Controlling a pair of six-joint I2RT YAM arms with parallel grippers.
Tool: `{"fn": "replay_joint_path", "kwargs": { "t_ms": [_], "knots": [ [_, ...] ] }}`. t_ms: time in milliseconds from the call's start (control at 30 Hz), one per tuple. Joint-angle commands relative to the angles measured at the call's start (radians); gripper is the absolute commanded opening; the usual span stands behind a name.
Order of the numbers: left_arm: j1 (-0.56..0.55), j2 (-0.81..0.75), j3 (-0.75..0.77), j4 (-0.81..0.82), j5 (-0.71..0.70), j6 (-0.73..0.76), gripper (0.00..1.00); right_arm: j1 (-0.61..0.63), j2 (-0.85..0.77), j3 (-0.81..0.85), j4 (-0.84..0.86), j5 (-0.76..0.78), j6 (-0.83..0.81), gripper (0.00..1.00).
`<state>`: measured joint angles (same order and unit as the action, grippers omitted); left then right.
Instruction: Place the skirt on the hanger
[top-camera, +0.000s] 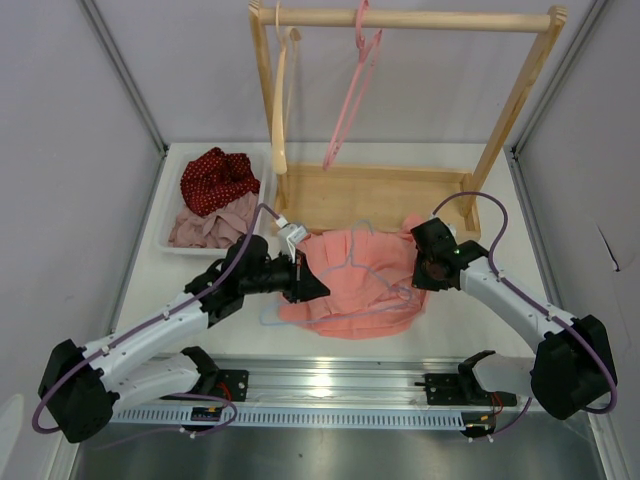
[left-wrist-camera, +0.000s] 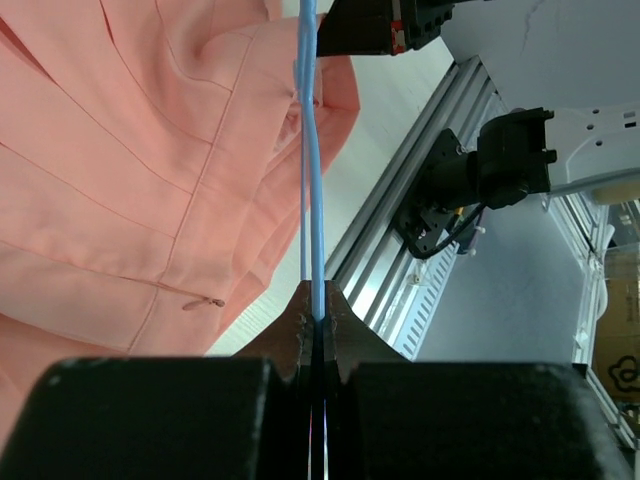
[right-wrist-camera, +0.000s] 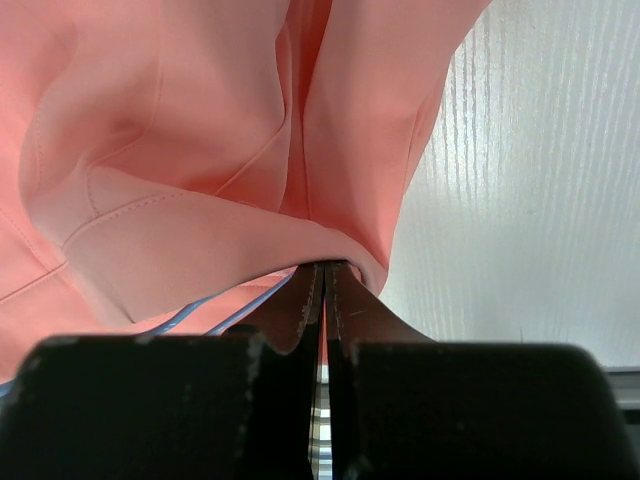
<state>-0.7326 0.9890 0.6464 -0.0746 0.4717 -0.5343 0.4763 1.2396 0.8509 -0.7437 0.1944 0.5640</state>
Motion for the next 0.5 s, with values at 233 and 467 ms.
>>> {"fn": "replay_joint_path", "kwargs": {
  "t_ms": [233, 467],
  "knots": [
    [-0.001, -0.056, -0.022, 0.059, 0.039, -0.059, 0.00, 0.007, 0.012, 0.016, -0.005, 0.025, 0.010, 0.00],
    [-0.002, -0.059, -0.017, 0.104, 0.067, -0.093, 0.00, 0.015, 0.012, 0.016, -0.006, 0.030, 0.017, 0.00]
  ]
}}
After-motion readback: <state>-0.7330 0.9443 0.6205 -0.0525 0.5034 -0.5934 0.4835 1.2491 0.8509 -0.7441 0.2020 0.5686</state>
